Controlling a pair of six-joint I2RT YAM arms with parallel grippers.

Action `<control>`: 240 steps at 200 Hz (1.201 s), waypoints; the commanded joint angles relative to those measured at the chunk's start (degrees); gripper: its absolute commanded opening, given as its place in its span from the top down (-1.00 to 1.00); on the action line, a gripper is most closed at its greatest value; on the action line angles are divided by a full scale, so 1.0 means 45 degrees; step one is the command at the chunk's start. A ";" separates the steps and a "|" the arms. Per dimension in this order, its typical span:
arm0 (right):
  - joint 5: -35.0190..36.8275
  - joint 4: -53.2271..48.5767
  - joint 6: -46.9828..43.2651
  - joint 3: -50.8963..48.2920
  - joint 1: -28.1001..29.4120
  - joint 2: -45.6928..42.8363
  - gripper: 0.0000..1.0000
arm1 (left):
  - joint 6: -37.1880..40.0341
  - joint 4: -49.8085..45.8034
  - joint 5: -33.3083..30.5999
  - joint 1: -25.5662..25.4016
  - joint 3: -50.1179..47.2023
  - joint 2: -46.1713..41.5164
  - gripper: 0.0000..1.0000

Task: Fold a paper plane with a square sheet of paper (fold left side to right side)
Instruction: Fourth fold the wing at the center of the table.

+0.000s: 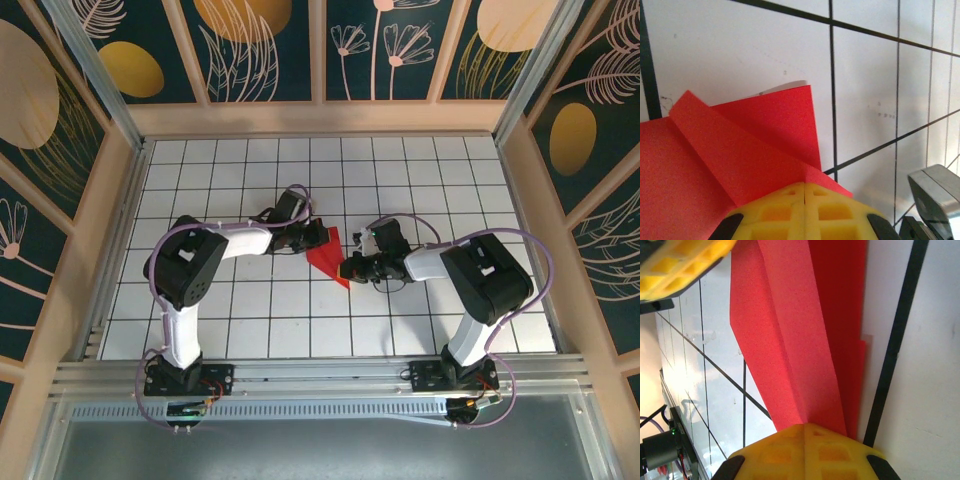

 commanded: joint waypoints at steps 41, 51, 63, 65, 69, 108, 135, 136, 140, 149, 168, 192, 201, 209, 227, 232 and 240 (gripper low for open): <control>0.0920 -0.2279 -0.0375 -0.0126 0.0208 0.0694 1.00 | -0.0560 0.1122 0.0398 -0.0574 -0.1963 -0.1409 1.00; 0.0930 -0.2268 -0.0377 -0.0107 0.0209 0.0714 1.00 | -0.0658 0.1308 0.0471 -0.0767 -0.2000 -0.1380 1.00; 0.0949 -0.2333 -0.0367 -0.0086 0.0209 0.0719 1.00 | -0.0741 0.1432 0.0484 -0.0939 -0.1927 -0.1260 1.00; 0.0959 -0.2338 -0.0360 -0.0086 0.0209 0.0723 1.00 | -0.0742 0.1441 0.0493 -0.0967 -0.1902 -0.1238 1.00; 0.0986 -0.2355 -0.0377 -0.0089 0.0209 0.0705 1.00 | -0.0757 0.1455 0.0497 -0.0979 -0.1849 -0.1157 1.00; 0.1062 -0.2523 -0.0472 -0.0008 0.0209 0.0682 1.00 | -0.0599 0.1323 0.0463 -0.1036 -0.1060 -0.0520 1.00; 0.1125 -0.2624 -0.0512 -0.0008 0.0209 0.0666 1.00 | -0.0451 0.1059 0.0400 -0.1046 -0.0552 -0.0096 1.00; 0.1115 -0.2628 -0.0513 -0.0008 0.0209 0.0656 1.00 | -0.0450 0.1062 0.0392 -0.1030 -0.0536 -0.0081 1.00; 0.1125 -0.2621 -0.0527 -0.0008 0.0209 0.0652 1.00 | -0.0442 0.1061 0.0385 -0.1042 -0.0504 -0.0005 1.00; 0.1144 -0.2657 -0.0533 -0.0008 0.0209 0.0661 1.00 | -0.0436 0.1027 0.0370 -0.1035 -0.0452 0.0132 1.00; 0.1184 -0.2778 -0.0591 0.0030 0.0209 0.0640 1.00 | -0.0362 0.0863 0.0125 -0.1035 -0.0423 0.0321 1.00; 0.1223 -0.2942 -0.0684 0.0060 0.0209 0.0652 1.00 | -0.0298 0.0829 -0.0195 -0.1022 -0.0481 0.0500 1.00; 0.1262 -0.3039 -0.0737 0.0075 0.0209 0.0666 1.00 | -0.0313 0.0894 -0.0250 -0.1021 -0.0518 0.0591 1.00; 0.1282 -0.3081 -0.0779 0.0089 0.0209 0.0690 1.00 | -0.0336 0.0934 -0.0293 -0.1034 -0.0539 0.0673 1.00; 0.1349 -0.3210 -0.0864 0.0119 0.0209 0.0721 1.00 | -0.0374 0.1062 -0.0487 -0.1033 -0.0591 0.0795 1.00; 0.1333 -0.3242 -0.0880 0.0109 0.0209 0.0714 1.00 | -0.0374 0.1083 -0.0539 -0.1015 -0.0597 0.0829 1.00; 0.1369 -0.3299 -0.0911 0.0109 0.0209 0.0734 1.00 | -0.0354 0.1102 -0.0637 -0.1004 -0.0598 0.0869 1.00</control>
